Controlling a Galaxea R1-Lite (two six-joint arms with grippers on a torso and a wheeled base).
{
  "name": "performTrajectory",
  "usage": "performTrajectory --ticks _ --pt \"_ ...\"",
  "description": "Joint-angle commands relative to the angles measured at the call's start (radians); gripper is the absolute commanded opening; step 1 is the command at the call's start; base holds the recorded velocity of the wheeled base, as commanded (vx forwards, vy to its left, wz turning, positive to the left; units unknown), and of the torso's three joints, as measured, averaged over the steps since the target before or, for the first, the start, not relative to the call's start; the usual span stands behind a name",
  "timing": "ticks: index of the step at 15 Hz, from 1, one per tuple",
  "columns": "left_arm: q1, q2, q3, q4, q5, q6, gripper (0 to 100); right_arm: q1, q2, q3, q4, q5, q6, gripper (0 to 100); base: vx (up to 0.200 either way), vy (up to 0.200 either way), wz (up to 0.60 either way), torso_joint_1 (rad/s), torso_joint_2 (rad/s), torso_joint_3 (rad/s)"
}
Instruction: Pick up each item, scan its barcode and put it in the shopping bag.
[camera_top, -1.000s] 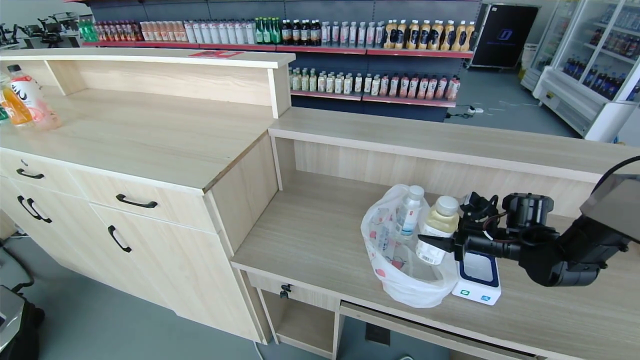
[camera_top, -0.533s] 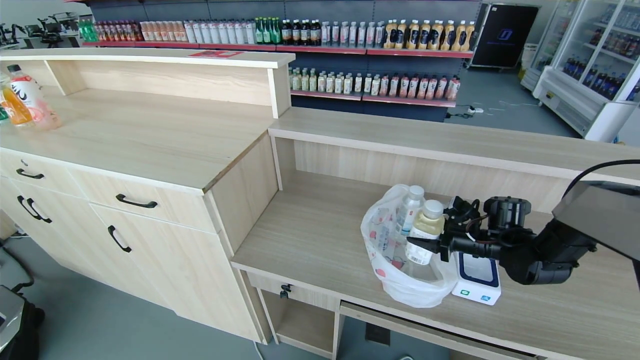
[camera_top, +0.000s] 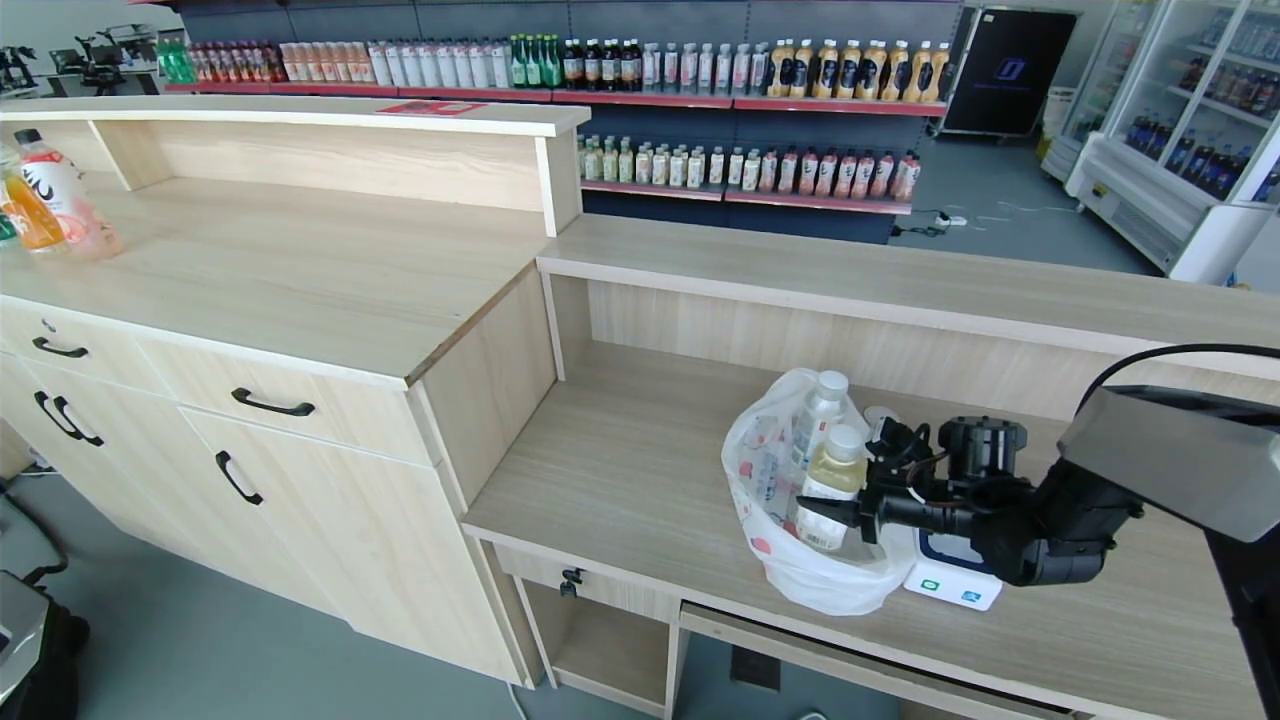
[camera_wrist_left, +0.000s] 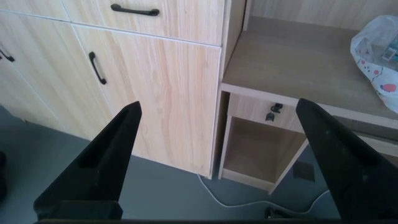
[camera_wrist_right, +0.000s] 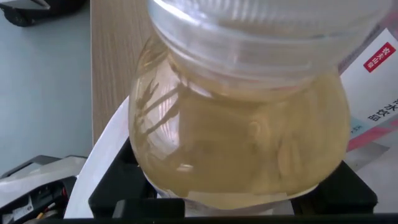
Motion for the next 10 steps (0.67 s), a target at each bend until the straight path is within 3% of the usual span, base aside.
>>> performTrajectory --ticks 1,6,7,10 --pt "0.000 0.002 0.000 0.000 0.000 0.000 100 -0.001 0.028 0.005 -0.007 0.000 0.000 0 0.000 0.000 0.00 0.000 0.00 0.000" --pt "0.000 0.002 0.000 0.000 0.000 0.000 100 -0.009 0.046 0.002 -0.007 -0.003 -0.017 0 0.000 0.000 0.00 0.000 0.00 0.000" --pt "0.000 0.002 0.000 0.000 0.000 0.000 100 -0.009 0.049 0.002 -0.007 -0.003 -0.017 100 0.000 0.000 0.00 0.000 0.00 0.000" --pt "0.000 0.002 0.000 0.000 0.000 0.000 100 -0.010 0.042 0.002 -0.007 -0.003 -0.016 100 0.000 0.000 0.00 0.000 0.00 0.000"
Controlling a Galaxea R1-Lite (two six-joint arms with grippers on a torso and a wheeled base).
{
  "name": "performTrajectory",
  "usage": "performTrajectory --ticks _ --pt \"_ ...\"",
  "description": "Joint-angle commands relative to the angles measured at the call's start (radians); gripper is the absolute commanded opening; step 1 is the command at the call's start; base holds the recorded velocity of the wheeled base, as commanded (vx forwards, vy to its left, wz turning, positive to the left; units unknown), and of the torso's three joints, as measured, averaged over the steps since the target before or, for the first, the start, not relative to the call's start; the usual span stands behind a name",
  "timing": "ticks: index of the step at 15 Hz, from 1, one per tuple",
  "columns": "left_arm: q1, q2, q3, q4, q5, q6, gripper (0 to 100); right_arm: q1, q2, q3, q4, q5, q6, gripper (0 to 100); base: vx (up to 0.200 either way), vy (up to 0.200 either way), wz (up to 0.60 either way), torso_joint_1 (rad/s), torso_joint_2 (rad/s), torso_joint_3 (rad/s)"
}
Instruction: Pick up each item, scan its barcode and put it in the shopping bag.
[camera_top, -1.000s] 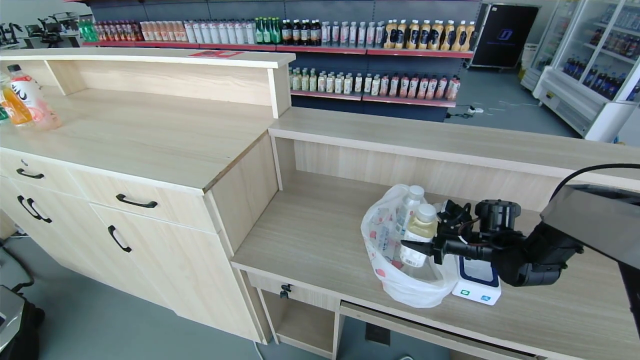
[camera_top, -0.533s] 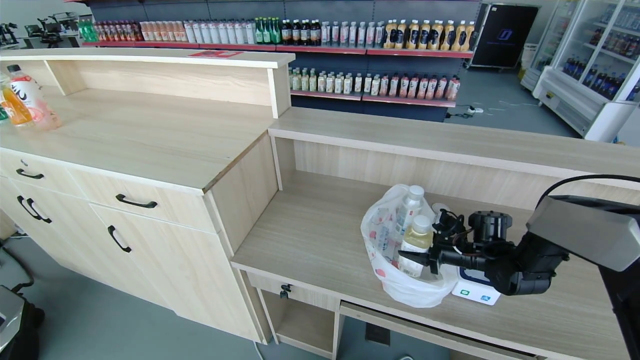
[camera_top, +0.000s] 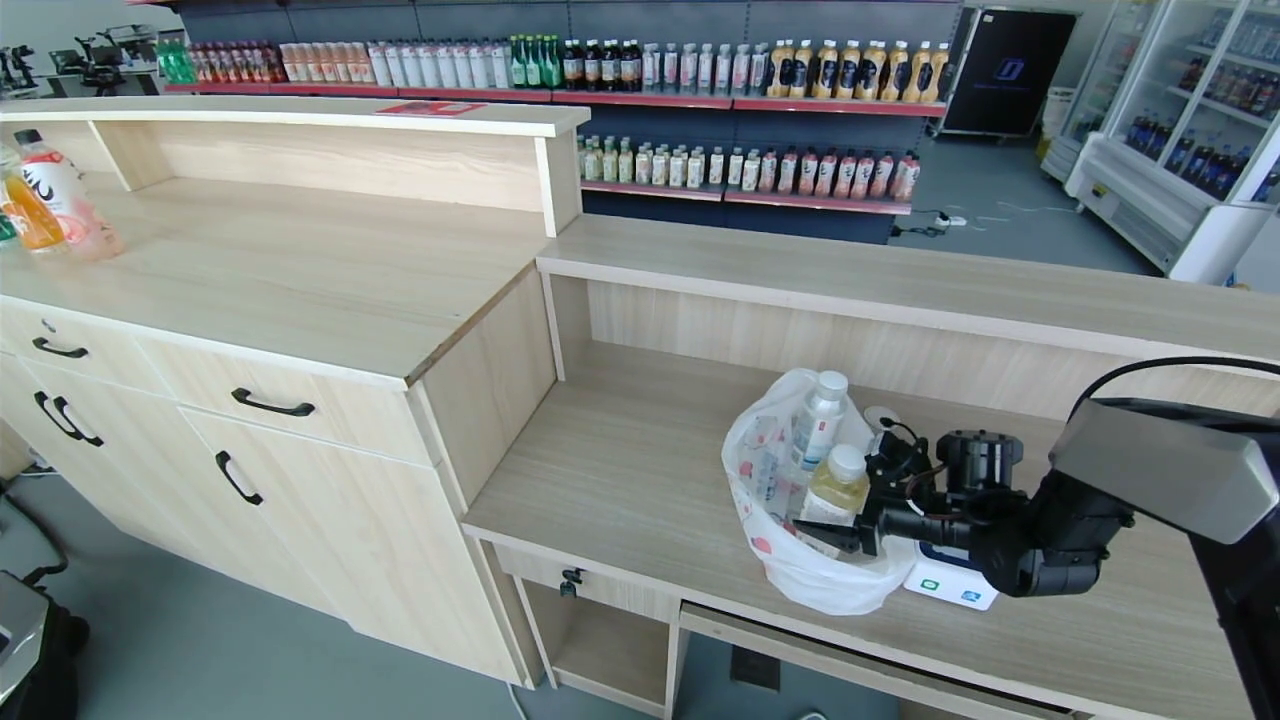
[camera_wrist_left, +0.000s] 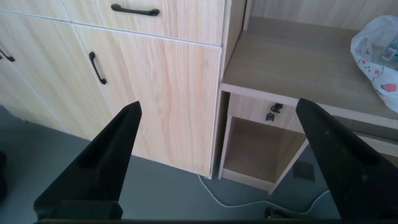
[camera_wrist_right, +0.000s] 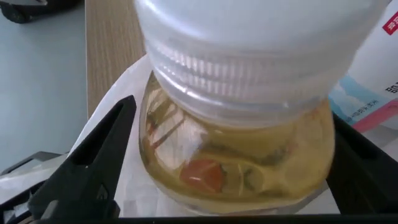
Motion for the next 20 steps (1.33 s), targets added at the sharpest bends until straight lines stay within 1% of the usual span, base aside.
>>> performTrajectory --ticks 1,3,6,8,9,11,13,14,15,18,20 --pt "0.000 0.002 0.000 0.000 0.000 0.000 100 -0.001 -0.019 -0.001 0.007 -0.001 0.006 100 0.000 0.000 0.00 0.000 0.00 0.000" --pt "0.000 0.002 0.000 0.000 0.000 0.000 100 -0.006 -0.079 0.007 0.009 0.001 0.042 100 0.000 0.000 0.00 0.000 0.00 0.000" --pt "0.000 0.002 0.000 0.000 0.000 0.000 100 -0.028 -0.247 0.051 0.023 -0.004 0.138 100 0.000 0.000 0.00 0.000 0.00 0.000" --pt "0.000 0.002 0.000 0.000 0.000 0.000 100 -0.071 -0.407 0.143 0.098 -0.025 0.155 100 0.000 0.000 0.00 0.000 0.00 0.000" --pt "0.000 0.002 0.000 0.000 0.000 0.000 100 -0.103 -0.507 0.201 0.167 -0.064 0.152 100 0.000 0.000 0.00 0.000 0.00 0.000" --pt "0.000 0.002 0.000 0.000 0.000 0.000 100 -0.161 -0.638 0.252 0.280 -0.122 0.135 100 0.000 0.000 0.00 0.000 0.00 0.000" --pt "0.000 0.002 0.000 0.000 0.000 0.000 100 -0.213 -0.729 0.283 0.337 -0.146 0.091 100 0.000 0.000 0.00 0.000 0.00 0.000" --pt "0.000 0.002 0.000 0.000 0.000 0.000 100 -0.232 -0.773 0.300 0.348 -0.194 0.062 100 0.000 0.000 -0.60 0.002 0.00 0.007" --pt "0.000 0.002 0.000 0.000 0.000 0.000 100 -0.248 -0.813 0.304 0.352 -0.249 0.062 100 0.000 0.000 -0.60 0.002 0.00 0.007" --pt "0.000 0.002 0.000 0.000 0.000 0.000 100 -0.255 -0.919 0.292 0.388 -0.386 0.172 100 0.000 0.000 -0.60 -0.001 0.00 0.001" --pt "0.000 0.002 0.000 0.000 0.000 0.000 100 -0.265 -0.987 0.323 0.392 -0.466 0.209 100 0.000 0.000 -0.60 0.007 0.00 -0.002"
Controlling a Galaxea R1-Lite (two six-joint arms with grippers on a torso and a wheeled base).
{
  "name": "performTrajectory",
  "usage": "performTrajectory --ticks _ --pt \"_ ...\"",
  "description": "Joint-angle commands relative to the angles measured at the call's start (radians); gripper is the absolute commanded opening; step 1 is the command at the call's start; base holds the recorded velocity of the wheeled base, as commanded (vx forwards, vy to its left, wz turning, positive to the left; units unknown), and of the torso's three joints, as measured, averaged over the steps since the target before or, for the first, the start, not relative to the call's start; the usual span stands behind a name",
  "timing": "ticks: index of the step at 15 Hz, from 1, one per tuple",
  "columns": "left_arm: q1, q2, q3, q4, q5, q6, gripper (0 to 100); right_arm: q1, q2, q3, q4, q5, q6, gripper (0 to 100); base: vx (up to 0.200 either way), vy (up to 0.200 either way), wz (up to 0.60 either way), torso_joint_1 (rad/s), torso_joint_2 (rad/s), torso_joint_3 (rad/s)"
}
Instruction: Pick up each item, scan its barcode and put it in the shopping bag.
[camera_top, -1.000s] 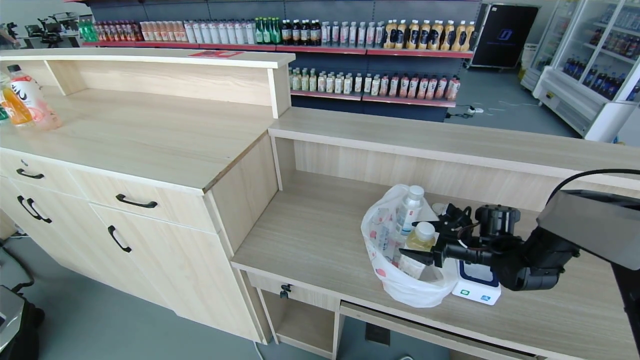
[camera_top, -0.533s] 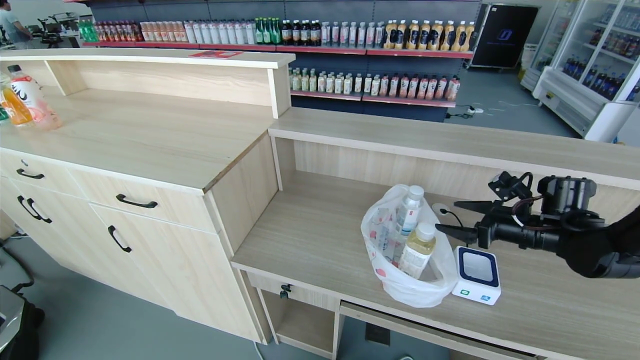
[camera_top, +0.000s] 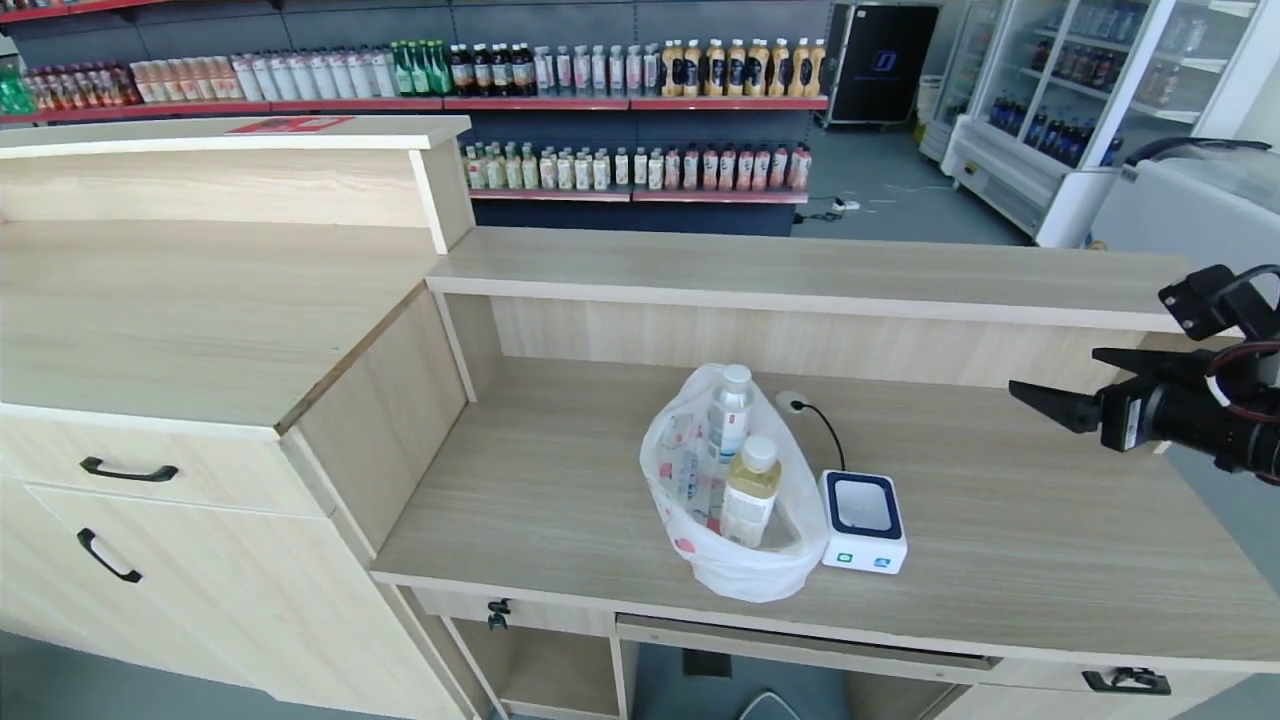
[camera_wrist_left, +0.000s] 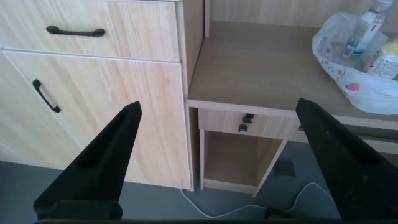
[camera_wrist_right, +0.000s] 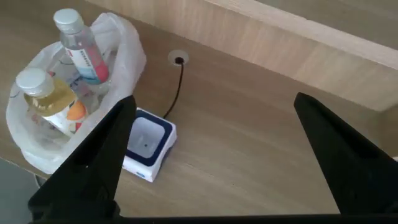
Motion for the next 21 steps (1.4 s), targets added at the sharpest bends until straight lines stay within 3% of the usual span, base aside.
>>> performTrajectory --ticks 1,4,6,7,9,16,21 --pt "0.000 0.002 0.000 0.000 0.000 0.000 100 -0.013 -0.129 0.058 0.004 -0.062 0.016 100 0.000 0.000 -0.60 -0.002 0.00 0.002" --pt "0.000 0.002 0.000 0.000 0.000 0.000 100 -0.015 -0.246 0.221 -0.099 -0.093 0.107 100 0.000 0.000 -0.20 0.002 0.00 -0.001" --pt "0.000 0.002 0.000 0.000 0.000 0.000 100 -0.004 -0.388 0.424 -0.183 -0.196 0.144 100 0.000 0.000 0.00 0.000 0.00 0.000" --pt "0.000 0.002 0.000 0.000 0.000 0.000 100 0.024 -0.510 0.551 -0.194 -0.254 0.156 100 0.000 0.000 0.00 0.000 0.00 0.000" --pt "0.000 0.002 0.000 0.000 0.000 0.000 100 0.036 -0.732 0.703 -0.157 -0.272 0.179 100 0.000 0.000 0.00 0.000 0.00 0.000" --pt "0.000 0.002 0.000 0.000 0.000 0.000 100 0.131 -1.352 0.703 0.498 -0.412 0.257 100 0.000 0.000 0.00 0.000 0.00 0.000" --pt "0.000 0.002 0.000 0.000 0.000 0.000 100 0.131 -1.510 0.703 0.642 -0.435 0.292 100 0.000 0.000 0.00 0.000 0.00 0.000"
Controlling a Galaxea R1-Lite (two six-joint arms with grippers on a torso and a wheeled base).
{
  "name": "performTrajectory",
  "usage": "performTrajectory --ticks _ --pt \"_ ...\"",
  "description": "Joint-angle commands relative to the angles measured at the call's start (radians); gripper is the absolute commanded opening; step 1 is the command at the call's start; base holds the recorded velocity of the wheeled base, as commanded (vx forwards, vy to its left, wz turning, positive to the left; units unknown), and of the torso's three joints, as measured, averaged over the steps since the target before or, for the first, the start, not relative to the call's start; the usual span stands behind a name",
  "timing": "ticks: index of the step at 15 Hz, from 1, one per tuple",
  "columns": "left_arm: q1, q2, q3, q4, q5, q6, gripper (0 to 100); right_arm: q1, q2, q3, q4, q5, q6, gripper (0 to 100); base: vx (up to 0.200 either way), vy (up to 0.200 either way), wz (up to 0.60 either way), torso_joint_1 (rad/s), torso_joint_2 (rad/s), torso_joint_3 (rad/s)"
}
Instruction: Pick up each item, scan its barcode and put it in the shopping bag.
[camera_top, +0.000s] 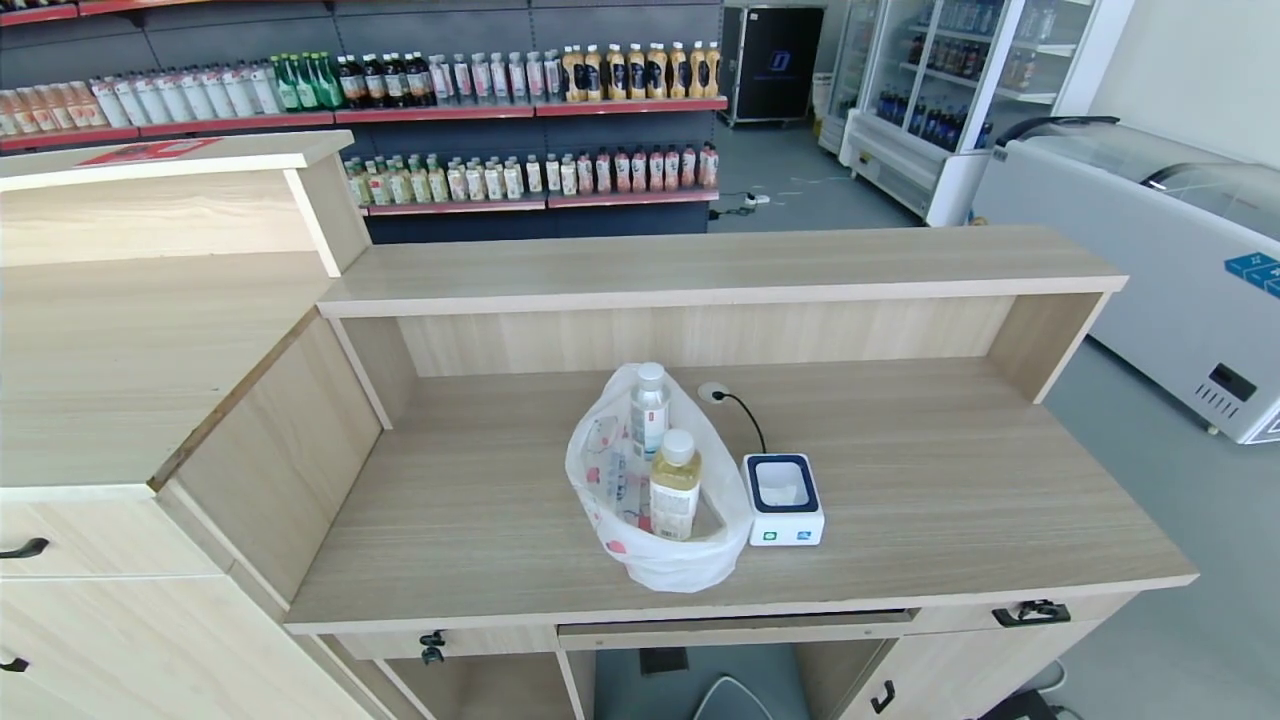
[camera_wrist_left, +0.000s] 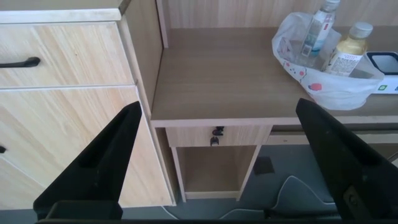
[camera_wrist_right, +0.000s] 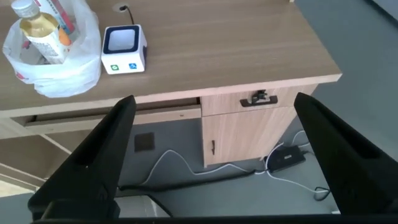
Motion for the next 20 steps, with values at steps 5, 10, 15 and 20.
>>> performTrajectory --ticks 5,10,15,20 --pt "0.000 0.002 0.000 0.000 0.001 0.000 100 0.045 -0.099 0.000 0.073 -0.051 0.055 100 0.000 0.000 0.00 0.000 0.00 0.000" --pt "0.000 0.002 0.000 0.000 0.001 0.000 100 0.087 -0.178 0.000 0.074 -0.051 0.075 100 0.000 0.000 0.00 0.000 0.00 0.000" --pt "0.000 0.002 0.000 0.000 0.001 0.000 100 0.087 -0.178 0.000 0.074 -0.051 0.075 100 0.000 0.000 0.00 0.000 0.00 0.000" --pt "0.000 0.002 0.000 0.000 0.001 0.000 100 0.087 -0.178 0.000 0.074 -0.051 0.072 100 0.000 0.000 0.00 0.000 0.00 0.000"
